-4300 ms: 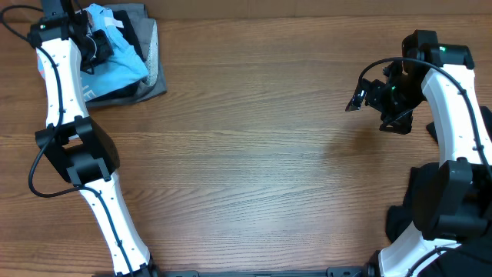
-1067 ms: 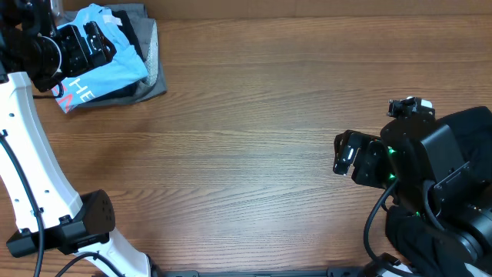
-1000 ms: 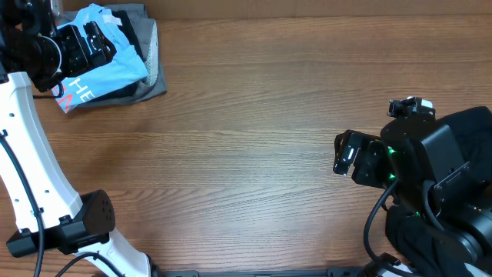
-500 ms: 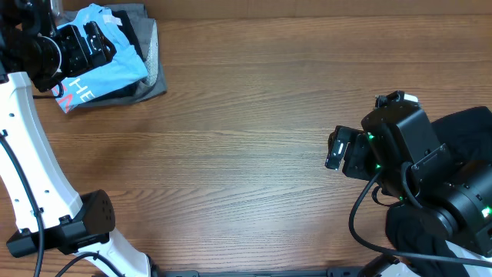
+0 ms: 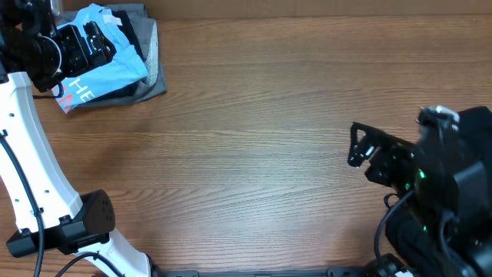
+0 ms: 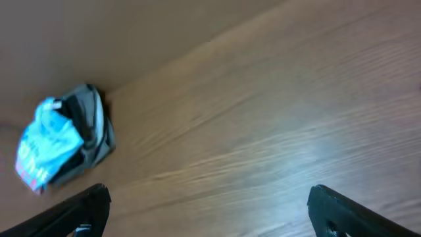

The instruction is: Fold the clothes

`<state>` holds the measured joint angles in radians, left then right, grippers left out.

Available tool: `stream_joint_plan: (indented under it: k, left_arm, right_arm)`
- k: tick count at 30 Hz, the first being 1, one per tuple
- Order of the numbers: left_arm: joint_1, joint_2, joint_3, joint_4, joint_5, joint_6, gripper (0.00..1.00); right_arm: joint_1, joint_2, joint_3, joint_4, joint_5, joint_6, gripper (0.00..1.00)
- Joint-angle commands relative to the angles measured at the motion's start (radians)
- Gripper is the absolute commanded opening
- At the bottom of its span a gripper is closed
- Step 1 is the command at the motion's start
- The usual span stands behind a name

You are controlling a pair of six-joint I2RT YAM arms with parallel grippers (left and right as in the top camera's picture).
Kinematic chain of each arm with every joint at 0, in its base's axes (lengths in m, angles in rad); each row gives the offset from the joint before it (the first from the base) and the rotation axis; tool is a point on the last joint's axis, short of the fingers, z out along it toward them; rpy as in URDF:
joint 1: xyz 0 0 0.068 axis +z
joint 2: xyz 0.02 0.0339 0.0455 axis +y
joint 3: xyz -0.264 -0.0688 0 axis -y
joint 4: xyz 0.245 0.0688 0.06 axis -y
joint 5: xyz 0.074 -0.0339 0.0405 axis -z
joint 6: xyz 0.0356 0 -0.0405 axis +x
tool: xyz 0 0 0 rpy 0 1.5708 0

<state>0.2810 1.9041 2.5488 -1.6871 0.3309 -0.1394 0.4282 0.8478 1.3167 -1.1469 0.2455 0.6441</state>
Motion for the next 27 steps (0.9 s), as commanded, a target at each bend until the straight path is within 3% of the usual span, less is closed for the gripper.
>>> stream_joint_plan:
  k: [1,8,16,22,27]
  left_arm:
    - [-0.006,-0.001,0.005,-0.002,-0.002,0.005,1.0]
    - [-0.006,-0.001,0.005,-0.002,-0.002,0.005,1.0]
    - [-0.006,-0.001,0.005,-0.002,-0.002,0.005,1.0]
    - [-0.006,-0.001,0.005,-0.002,-0.002,0.005,1.0]
    - [-0.006,-0.001,0.005,-0.002,-0.002,0.005,1.0]
  right_arm:
    - [-0.077,-0.143,-0.221,0.106,-0.049,-0.008,1.0]
    - [-0.196,-0.433,-0.671,0.43,-0.135,-0.115,1.0]
    - [-0.255,-0.636,-1.033,0.765,-0.167,-0.121,1.0]
    - [-0.274,-0.712,-1.196,0.975,-0.185,-0.129,1.0]
    - [-0.274,-0.761,-1.254,1.036,-0.188,-0.133,1.0]
